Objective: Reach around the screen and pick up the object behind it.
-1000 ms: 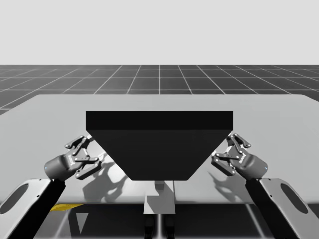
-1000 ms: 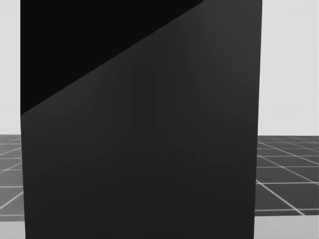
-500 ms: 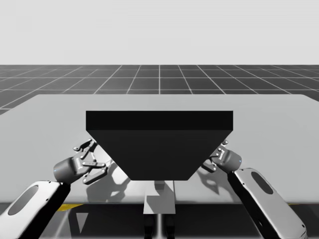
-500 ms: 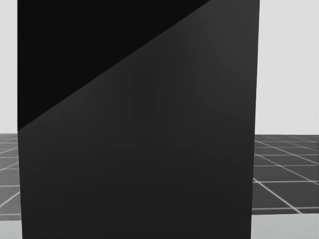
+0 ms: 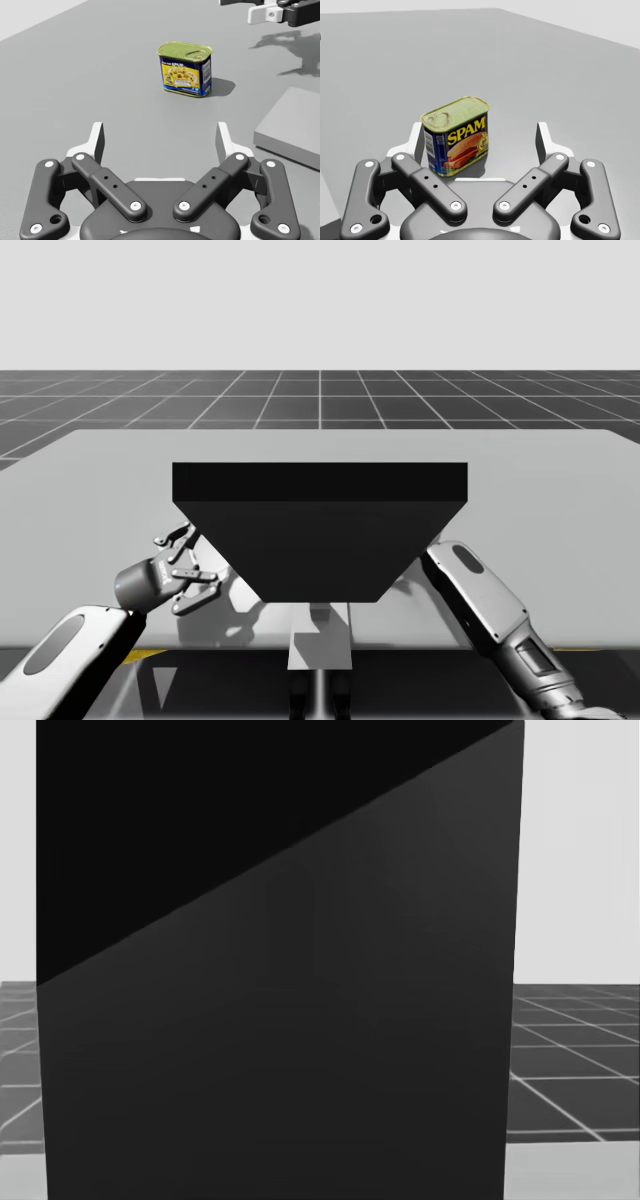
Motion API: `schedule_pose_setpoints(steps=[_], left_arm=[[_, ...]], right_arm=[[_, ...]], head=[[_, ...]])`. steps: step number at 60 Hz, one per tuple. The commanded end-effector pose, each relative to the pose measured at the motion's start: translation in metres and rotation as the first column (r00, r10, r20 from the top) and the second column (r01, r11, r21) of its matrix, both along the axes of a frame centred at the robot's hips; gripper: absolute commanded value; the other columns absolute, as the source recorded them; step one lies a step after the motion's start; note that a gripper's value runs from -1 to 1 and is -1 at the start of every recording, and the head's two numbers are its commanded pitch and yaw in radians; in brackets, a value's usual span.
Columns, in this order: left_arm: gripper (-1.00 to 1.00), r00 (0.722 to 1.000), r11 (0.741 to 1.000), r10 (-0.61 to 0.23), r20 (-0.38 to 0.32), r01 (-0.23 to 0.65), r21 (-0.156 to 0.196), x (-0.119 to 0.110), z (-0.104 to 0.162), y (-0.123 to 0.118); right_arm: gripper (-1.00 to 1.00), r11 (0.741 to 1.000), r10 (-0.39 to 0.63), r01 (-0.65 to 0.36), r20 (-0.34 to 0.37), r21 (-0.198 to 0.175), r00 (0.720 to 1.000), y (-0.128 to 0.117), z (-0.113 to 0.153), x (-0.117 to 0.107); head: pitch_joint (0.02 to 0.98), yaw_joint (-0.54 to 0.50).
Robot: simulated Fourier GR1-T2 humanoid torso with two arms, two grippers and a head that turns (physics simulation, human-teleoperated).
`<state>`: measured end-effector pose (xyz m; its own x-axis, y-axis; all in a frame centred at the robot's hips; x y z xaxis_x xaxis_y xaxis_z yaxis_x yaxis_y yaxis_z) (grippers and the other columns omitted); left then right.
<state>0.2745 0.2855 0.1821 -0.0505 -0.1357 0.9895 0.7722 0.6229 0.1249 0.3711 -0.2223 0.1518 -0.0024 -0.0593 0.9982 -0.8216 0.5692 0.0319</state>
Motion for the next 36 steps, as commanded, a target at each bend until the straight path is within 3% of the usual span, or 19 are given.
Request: schedule_pose_setpoints(steps=[1,9,15,31,36], left_arm=[[-1.00,1.000,1.000,-0.009,0.008,0.009,0.004,-0.001,0.000,-0.003],[-1.00,1.000,1.000,-0.016,0.016,0.016,0.004,-0.003,0.000,-0.004],[-1.00,1.000,1.000,-0.016,0.019,0.016,0.005,-0.003,0.000,-0.005],[-1.00,0.999,0.999,-0.034,0.023,0.034,0.011,-0.004,-0.002,-0.008],[-1.00,0.999,0.999,-0.038,0.024,0.038,0.012,-0.004,-0.002,-0.008]], right_arm=[[-1.00,0.999,0.045,-0.045,-0.034,0.011,0.998,0.017,-0.012,0.024],[-1.00,0.996,0.091,-0.092,-0.061,-0.013,0.994,0.040,-0.022,0.040],[-1.00,0.988,0.137,-0.141,-0.063,-0.063,0.989,0.061,-0.027,0.048],[-1.00,0.982,0.167,-0.174,-0.100,-0.067,0.981,0.088,-0.037,0.069],[-1.00,0.981,0.160,-0.169,-0.098,-0.093,0.982,0.092,-0.042,0.076]], head=[[0.099,-0.05],[0.107,-0.05],[0.116,-0.05],[0.144,-0.04],[0.148,-0.03]])
